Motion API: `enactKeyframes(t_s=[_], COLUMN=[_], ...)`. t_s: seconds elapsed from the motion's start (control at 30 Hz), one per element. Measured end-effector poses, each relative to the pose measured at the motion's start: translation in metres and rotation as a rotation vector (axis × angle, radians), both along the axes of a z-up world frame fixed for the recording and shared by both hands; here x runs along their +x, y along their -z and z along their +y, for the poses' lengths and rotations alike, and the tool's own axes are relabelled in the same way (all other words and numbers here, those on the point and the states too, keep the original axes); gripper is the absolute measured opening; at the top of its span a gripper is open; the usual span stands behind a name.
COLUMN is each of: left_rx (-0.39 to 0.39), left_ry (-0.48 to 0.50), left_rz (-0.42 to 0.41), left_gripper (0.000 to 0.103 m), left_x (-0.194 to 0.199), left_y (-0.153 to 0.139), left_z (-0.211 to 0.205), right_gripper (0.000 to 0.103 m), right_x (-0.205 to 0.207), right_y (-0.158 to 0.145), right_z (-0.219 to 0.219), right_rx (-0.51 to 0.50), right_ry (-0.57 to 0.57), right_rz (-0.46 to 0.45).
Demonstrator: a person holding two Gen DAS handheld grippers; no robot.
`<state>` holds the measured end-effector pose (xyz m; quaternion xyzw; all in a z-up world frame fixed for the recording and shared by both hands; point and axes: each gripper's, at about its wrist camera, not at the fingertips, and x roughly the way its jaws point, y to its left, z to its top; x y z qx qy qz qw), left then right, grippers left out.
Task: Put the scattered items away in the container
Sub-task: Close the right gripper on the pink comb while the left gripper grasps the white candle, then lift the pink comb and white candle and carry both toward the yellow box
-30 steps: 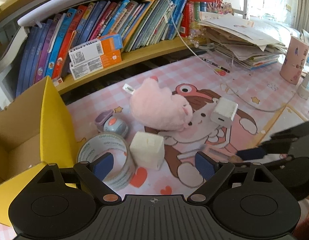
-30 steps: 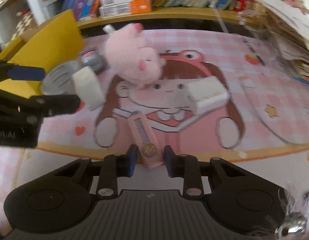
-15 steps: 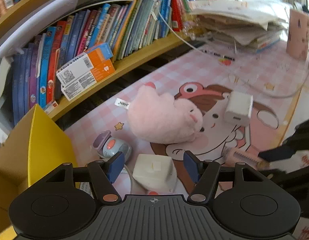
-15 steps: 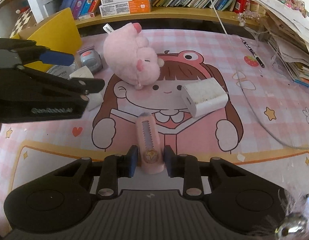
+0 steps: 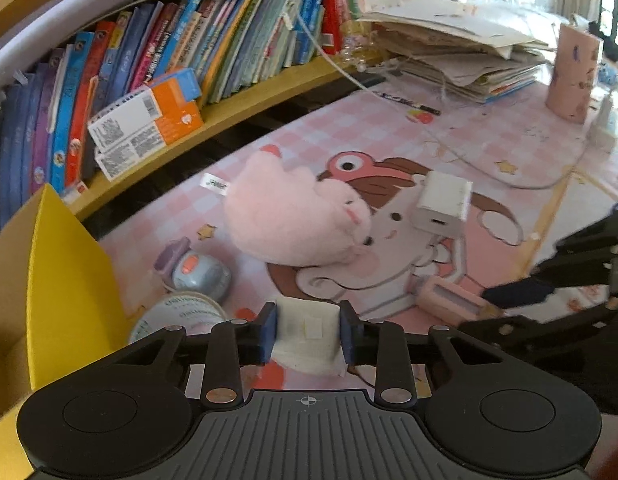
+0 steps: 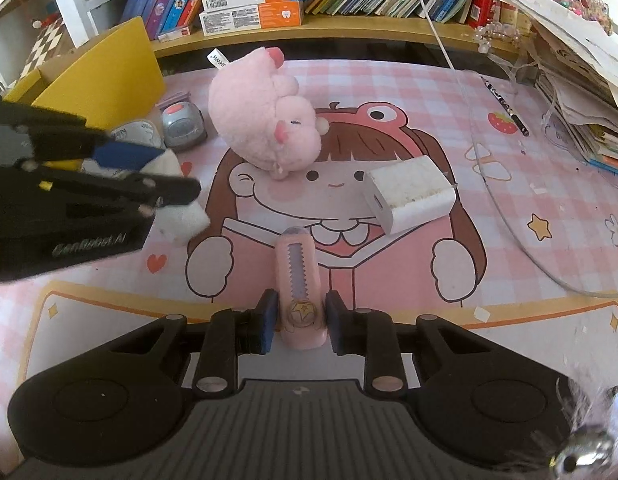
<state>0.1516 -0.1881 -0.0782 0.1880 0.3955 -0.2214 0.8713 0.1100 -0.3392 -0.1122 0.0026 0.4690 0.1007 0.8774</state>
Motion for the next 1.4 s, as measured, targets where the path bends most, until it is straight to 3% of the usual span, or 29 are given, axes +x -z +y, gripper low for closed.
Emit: enactKeyframes(t_s=[0.3, 1.4], left_rx=[-0.029, -0.093], left_ry=[0.002, -0.073], left_rz=[-0.002, -0.114], left_gripper=[0.029, 0.03], left_x=[-0.021, -0.099], left_y=[-0.016, -0.064], left_z=[0.009, 0.05], right_gripper=[0.024, 0.023], right_x=[-0.006, -0.067], right_y=[-0.006, -0.061], right_z=[-0.002, 0.019], right_rx=[0.027, 0.011], right_ry=[0.02, -0.008], right_rz=[0.001, -0.161])
